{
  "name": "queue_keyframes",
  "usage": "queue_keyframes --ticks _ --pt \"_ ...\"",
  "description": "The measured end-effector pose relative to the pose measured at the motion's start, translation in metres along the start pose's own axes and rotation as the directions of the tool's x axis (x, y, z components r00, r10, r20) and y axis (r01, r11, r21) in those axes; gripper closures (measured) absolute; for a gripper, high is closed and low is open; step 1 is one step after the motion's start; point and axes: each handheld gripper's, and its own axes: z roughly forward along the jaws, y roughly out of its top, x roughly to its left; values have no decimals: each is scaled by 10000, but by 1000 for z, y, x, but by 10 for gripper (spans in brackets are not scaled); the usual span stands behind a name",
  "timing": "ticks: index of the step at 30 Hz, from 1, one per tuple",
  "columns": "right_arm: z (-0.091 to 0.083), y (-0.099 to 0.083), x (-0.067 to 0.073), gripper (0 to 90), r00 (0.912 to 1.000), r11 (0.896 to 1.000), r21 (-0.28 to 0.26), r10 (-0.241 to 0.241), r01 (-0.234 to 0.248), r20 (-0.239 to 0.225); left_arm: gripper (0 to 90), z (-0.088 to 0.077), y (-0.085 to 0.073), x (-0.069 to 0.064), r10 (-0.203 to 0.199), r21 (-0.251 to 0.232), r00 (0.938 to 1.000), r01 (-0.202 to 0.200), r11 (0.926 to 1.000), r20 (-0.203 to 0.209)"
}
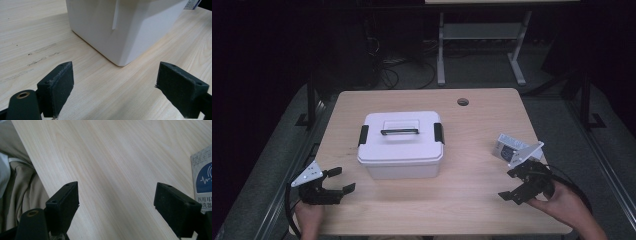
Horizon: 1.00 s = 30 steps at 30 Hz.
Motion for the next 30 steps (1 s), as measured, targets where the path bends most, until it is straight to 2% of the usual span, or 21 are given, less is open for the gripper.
queue_keyframes --ticks 2,13,18,26,30 --pt "-4 4 2 206 9998 9996 228 -179 180 -64 134 0 0 0 9 -18 10000 -9 10000 12" --pt "-18 24 6 230 9967 9943 699 -800 806 -110 134 -4 0 1 -80 -296 9999 77 9995 -93" --pt "-25 36 6 243 9927 9883 937 -1197 1204 -125 134 -4 -1 1 -119 -251 9999 116 9996 -110" --pt "-30 49 9 244 9897 9830 1150 -1413 1430 -230 134 -4 -1 2 -145 -251 9998 141 9996 -154" --pt "-38 60 9 259 9883 9823 1098 -1489 1515 -321 134 -4 -1 2 -196 -293 9997 192 9994 -136"
